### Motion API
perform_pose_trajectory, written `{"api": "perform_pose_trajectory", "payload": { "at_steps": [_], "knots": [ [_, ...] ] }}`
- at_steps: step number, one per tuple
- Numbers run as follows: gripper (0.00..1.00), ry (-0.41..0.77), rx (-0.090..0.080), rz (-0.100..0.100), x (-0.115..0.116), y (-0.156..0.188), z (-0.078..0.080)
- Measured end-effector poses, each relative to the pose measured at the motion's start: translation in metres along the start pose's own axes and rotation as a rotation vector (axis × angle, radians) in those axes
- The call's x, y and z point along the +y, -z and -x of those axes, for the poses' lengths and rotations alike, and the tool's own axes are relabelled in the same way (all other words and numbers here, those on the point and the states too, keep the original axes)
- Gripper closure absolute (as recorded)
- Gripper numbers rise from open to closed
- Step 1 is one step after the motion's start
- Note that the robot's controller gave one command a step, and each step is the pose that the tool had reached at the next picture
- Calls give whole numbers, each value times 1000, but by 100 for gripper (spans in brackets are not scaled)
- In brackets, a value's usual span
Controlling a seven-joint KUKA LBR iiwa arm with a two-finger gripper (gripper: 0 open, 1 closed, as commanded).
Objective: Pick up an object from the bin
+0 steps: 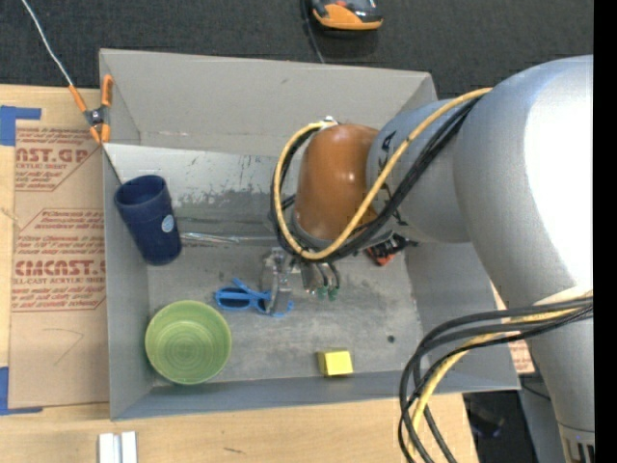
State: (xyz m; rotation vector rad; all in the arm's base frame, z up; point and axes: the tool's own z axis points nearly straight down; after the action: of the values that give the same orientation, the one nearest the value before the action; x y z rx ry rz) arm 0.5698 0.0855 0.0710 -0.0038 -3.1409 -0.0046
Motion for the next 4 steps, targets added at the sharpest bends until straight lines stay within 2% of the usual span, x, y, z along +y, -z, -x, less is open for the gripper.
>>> {"api": "perform_pose_trajectory", "payload": {
  "at_steps": [1,2,3,4],
  "knots": [
    [100,28,-7,0,-10,84,-37],
    [100,7,-4,-1,-65,-5,-36],
    [100,119,-14,-2,-81,110,-18],
    [100,190,-28,-6,-114,244,15]
  ]
}}
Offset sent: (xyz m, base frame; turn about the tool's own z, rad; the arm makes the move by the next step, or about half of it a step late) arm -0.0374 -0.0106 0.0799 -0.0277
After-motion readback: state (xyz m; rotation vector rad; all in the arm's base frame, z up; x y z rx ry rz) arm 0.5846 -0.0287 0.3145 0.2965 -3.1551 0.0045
